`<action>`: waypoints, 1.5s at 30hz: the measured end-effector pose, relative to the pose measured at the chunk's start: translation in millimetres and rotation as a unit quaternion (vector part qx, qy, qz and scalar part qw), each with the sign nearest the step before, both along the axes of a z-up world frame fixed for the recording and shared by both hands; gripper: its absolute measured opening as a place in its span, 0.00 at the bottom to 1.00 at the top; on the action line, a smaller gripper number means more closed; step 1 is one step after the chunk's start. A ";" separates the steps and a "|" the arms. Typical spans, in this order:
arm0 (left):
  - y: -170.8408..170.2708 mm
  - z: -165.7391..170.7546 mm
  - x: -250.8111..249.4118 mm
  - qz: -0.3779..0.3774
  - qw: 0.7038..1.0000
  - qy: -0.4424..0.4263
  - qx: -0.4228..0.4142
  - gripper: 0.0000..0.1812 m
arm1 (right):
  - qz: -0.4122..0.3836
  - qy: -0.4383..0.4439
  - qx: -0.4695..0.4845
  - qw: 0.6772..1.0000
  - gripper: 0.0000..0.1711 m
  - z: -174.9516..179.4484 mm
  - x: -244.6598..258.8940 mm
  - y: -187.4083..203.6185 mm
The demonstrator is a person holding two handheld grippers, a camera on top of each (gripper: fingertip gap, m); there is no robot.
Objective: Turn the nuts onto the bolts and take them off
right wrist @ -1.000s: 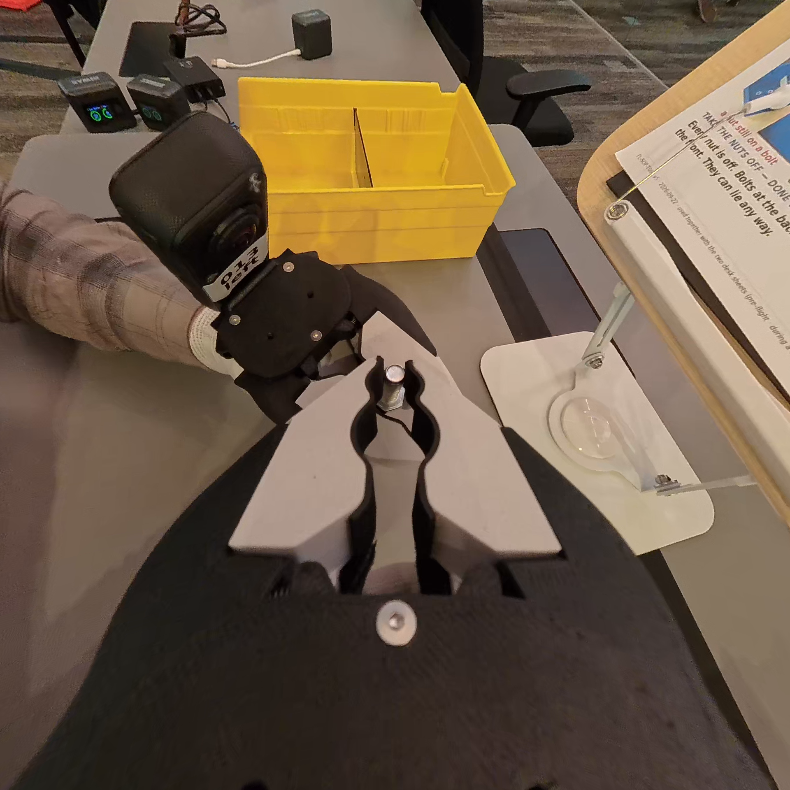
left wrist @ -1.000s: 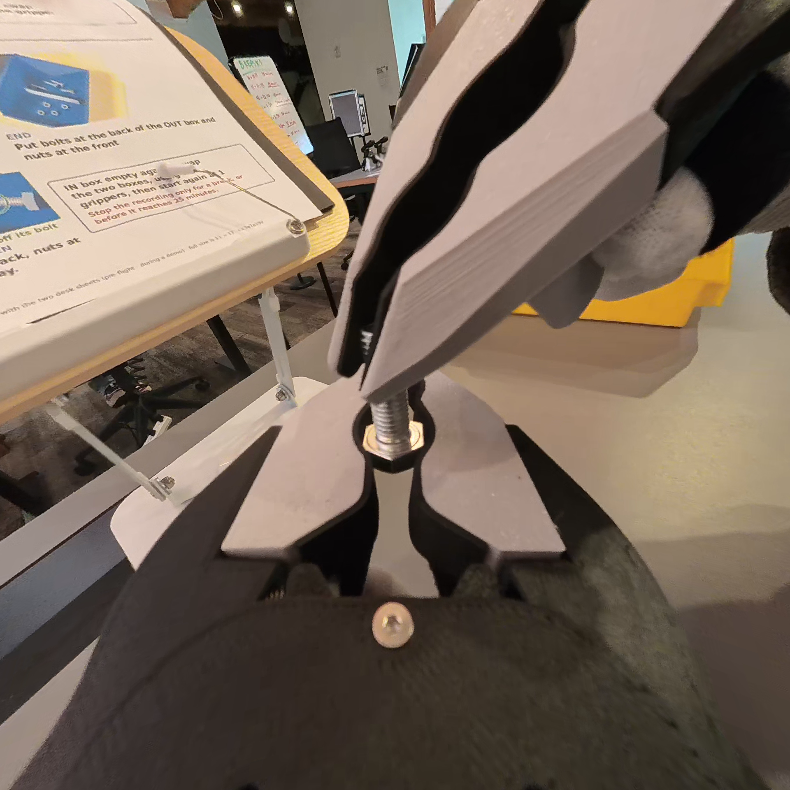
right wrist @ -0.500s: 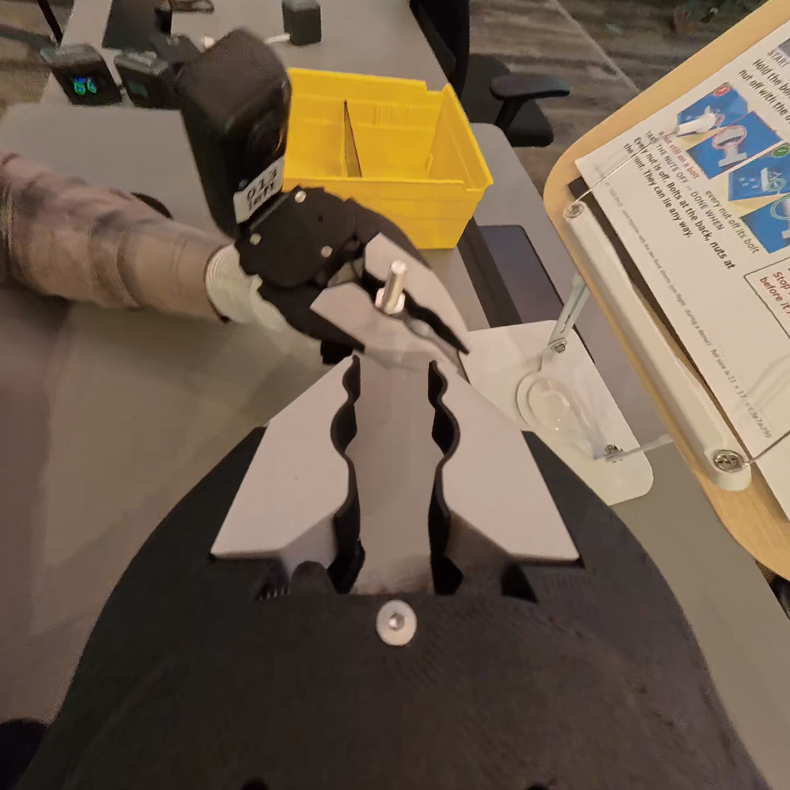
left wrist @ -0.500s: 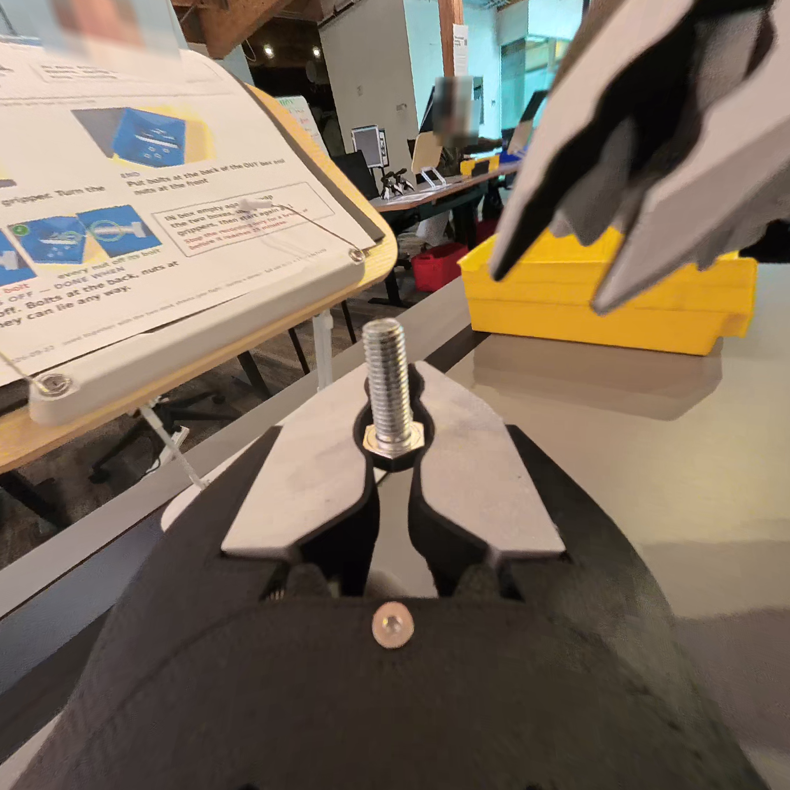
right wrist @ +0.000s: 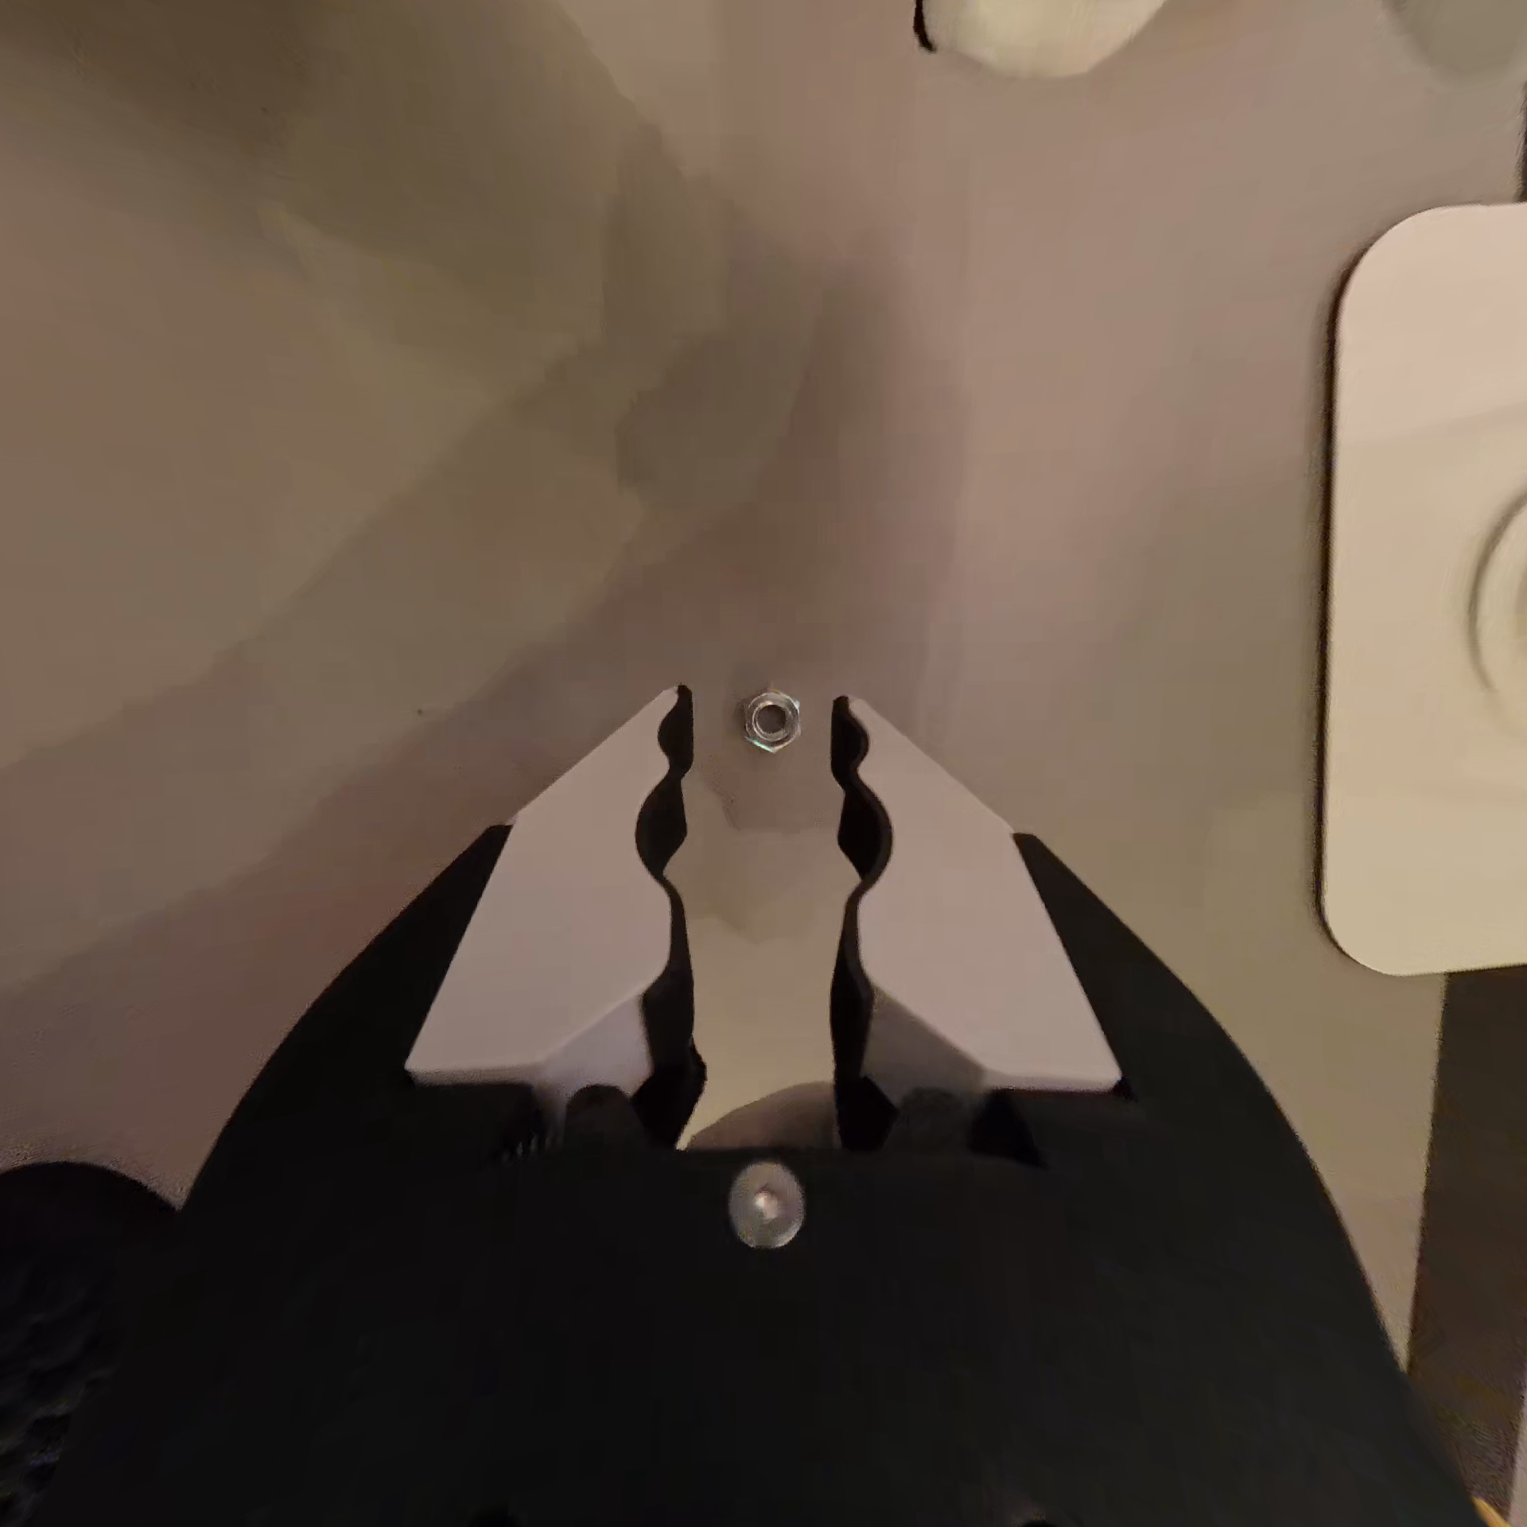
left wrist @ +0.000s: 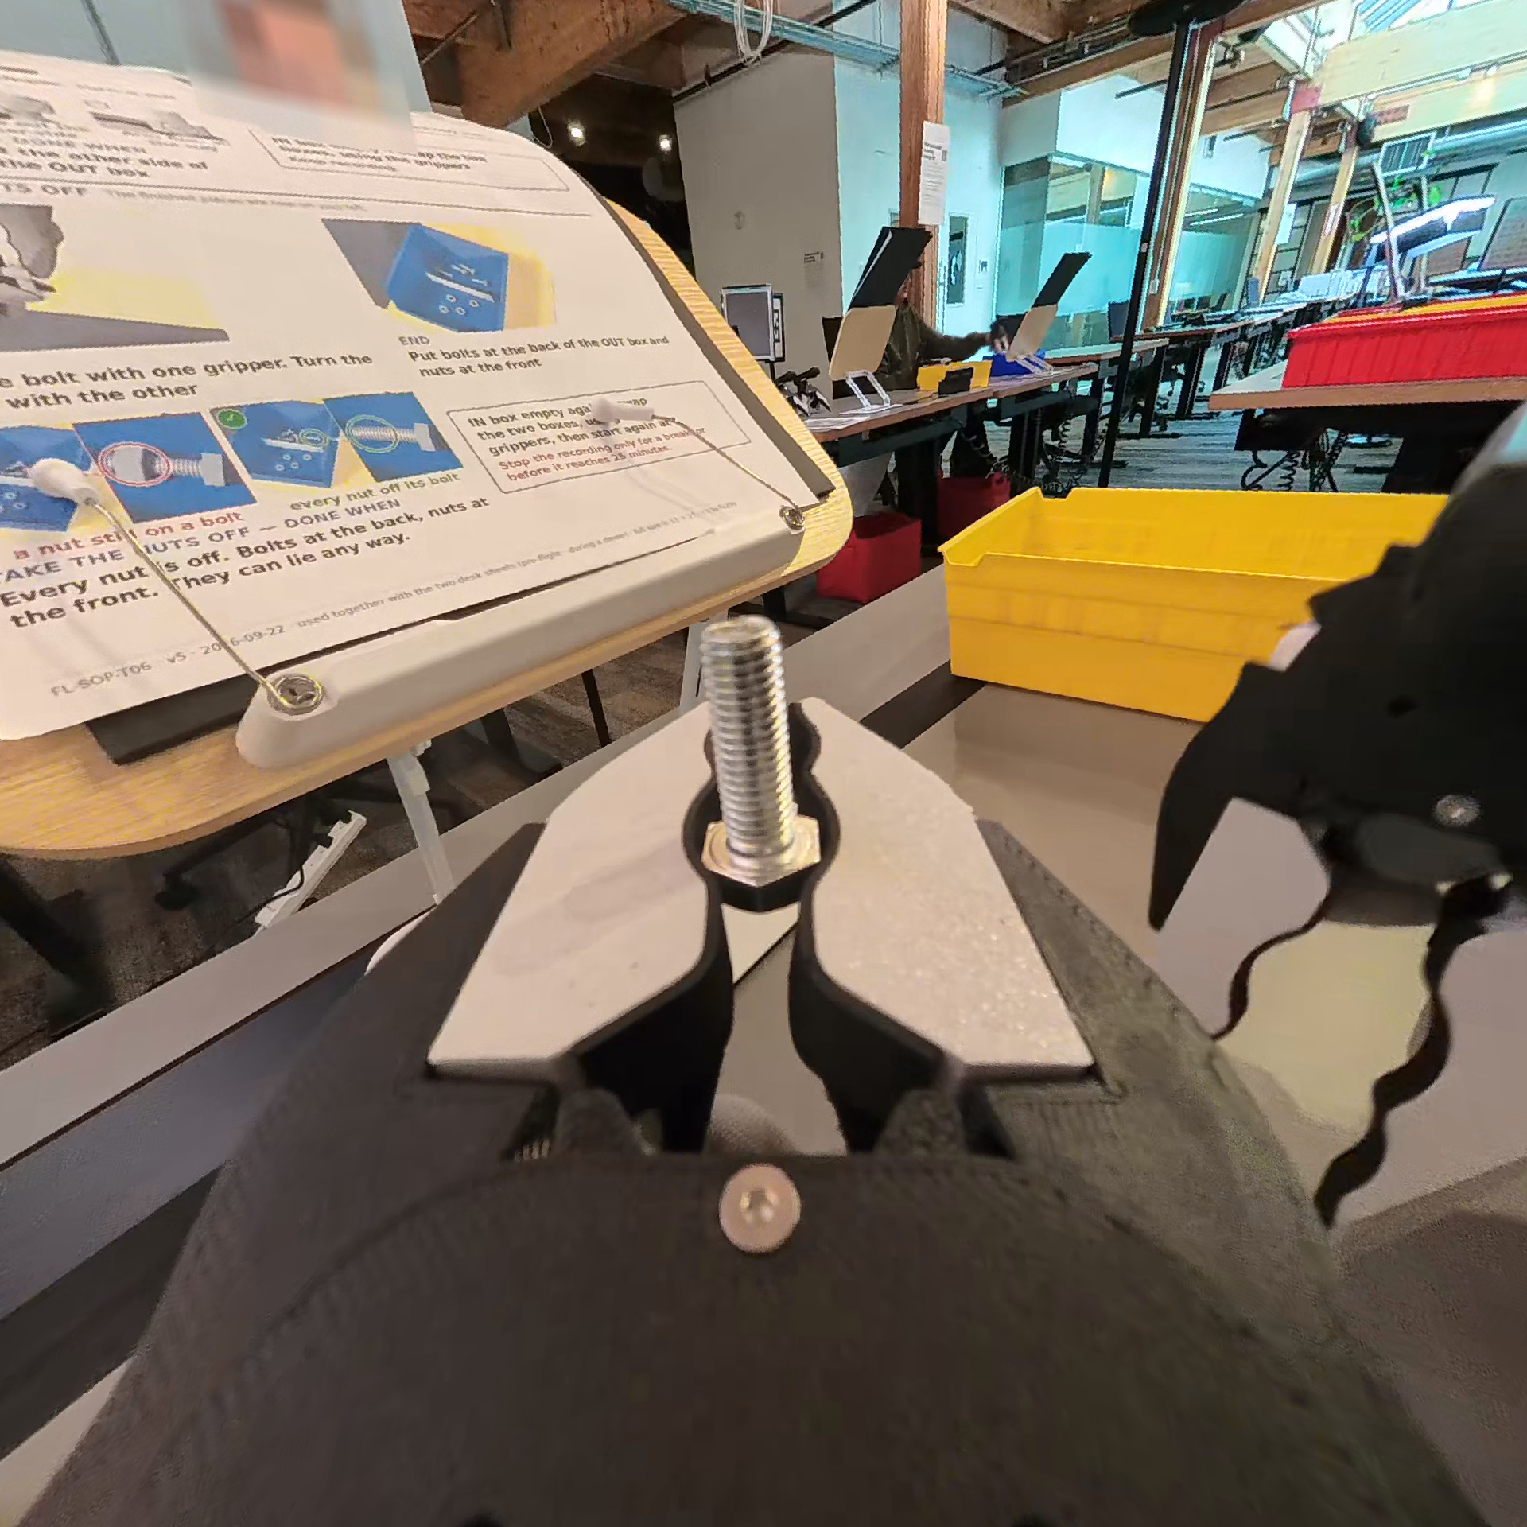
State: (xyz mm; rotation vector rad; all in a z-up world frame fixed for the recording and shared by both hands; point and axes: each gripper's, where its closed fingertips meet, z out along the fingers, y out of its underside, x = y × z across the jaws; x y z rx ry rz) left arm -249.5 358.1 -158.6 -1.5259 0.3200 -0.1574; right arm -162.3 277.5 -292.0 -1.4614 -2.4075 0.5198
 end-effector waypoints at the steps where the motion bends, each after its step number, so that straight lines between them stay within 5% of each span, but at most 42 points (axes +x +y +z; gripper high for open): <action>1: -0.3 0.8 -0.5 0.000 1.000 -0.002 0.001 0.06 | -0.001 -0.006 -0.001 1.000 0.17 -5.5 -1.3 0.5; 15: -0.1 -0.7 1.0 -0.003 1.000 0.005 0.001 0.06 | -0.015 -0.052 -0.001 0.999 0.09 -34.2 3.5 13.3; 19: 1.1 -5.3 3.5 -0.006 1.000 0.006 -0.004 0.06 | -0.012 -0.019 -0.017 1.000 0.09 2.3 10.5 20.9; 25: 1.0 -12.7 20.3 -0.028 1.000 0.008 -0.006 0.06 | 0.074 0.109 0.012 0.991 0.09 131.0 -5.0 27.9; 29: -1.8 -14.9 37.5 -0.055 0.998 0.012 -0.006 0.06 | 0.150 0.123 0.044 0.980 0.09 179.2 -26.8 21.3; 45: -11.2 -10.2 68.2 -0.107 0.994 0.013 0.000 0.06 | 0.260 0.031 0.067 0.963 0.09 168.3 -48.6 9.8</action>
